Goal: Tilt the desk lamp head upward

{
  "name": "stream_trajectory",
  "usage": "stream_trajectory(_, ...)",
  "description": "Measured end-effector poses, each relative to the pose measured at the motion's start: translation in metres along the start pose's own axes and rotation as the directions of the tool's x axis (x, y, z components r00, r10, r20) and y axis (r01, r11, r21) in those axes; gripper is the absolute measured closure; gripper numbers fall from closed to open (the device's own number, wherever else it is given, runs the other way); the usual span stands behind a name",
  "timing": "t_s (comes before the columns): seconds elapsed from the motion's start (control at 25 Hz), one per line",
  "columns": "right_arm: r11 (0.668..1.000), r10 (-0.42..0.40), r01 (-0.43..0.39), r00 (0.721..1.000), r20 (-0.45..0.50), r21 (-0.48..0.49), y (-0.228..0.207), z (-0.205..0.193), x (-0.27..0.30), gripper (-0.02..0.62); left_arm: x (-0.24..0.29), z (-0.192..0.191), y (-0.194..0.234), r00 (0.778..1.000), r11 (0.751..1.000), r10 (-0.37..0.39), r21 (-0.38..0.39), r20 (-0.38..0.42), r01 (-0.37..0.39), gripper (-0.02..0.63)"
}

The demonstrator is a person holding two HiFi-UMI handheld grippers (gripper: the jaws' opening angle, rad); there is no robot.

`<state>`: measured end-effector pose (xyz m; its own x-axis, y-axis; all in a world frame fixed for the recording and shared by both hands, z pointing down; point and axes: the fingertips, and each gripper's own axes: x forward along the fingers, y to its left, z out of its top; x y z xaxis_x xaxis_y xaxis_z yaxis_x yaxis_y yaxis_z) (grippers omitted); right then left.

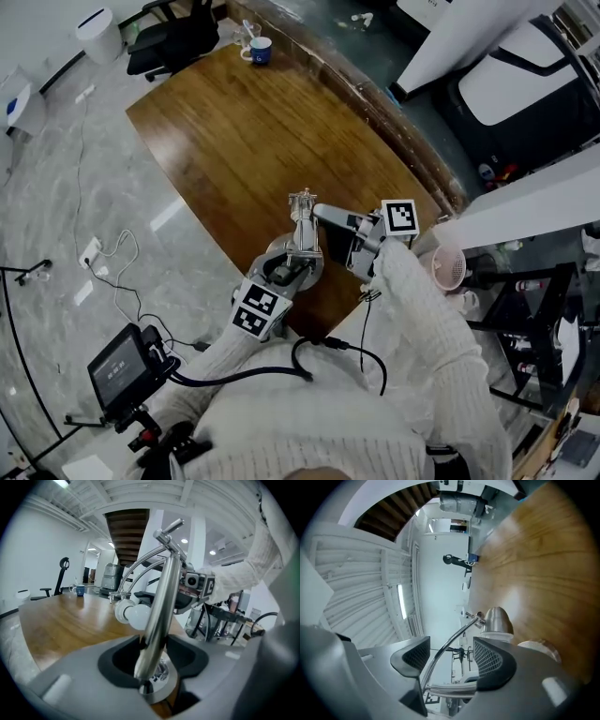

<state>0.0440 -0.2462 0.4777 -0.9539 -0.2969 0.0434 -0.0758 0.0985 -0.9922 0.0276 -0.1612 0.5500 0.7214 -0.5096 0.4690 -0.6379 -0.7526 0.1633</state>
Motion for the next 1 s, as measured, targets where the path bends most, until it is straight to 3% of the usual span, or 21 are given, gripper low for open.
stream_trajectory(0.2, 0.991, 0.099, -0.092, 0.992, -0.074, 0.092, 0.005, -0.001, 0.034, 0.359, 0.001, 0.0, 0.001, 1.0, 1.0, -0.018, 0.015, -0.024, 0.018, 0.428)
stream_trajectory(0.28, 0.988, 0.109, -0.099, 0.991, -0.083, 0.114, 0.004, 0.002, 0.042, 0.428, 0.001, 0.0, 0.003, 1.0, 1.0, -0.014, 0.015, -0.025, 0.014, 0.428)
stream_trajectory(0.48, 0.98, 0.121, -0.102, 0.988, -0.101, 0.173, -0.003, 0.004, 0.046, 0.46, 0.001, -0.002, 0.005, 0.999, 1.0, -0.004, 0.023, -0.034, 0.005, 0.431)
stream_trajectory(0.8, 0.998, -0.035, 0.024, 0.979, -0.202, -0.056, -0.001, 0.005, 0.049, 0.457, 0.002, -0.004, 0.01, 0.999, 1.0, 0.025, 0.003, -0.038, -0.025, 0.428)
stream_trajectory(1.0, 0.99, -0.051, 0.027, 0.983, -0.177, -0.136, 0.005, 0.007, 0.05, 0.453, 0.004, -0.005, 0.011, 0.999, 1.0, 0.028, 0.011, -0.046, -0.027, 0.428)
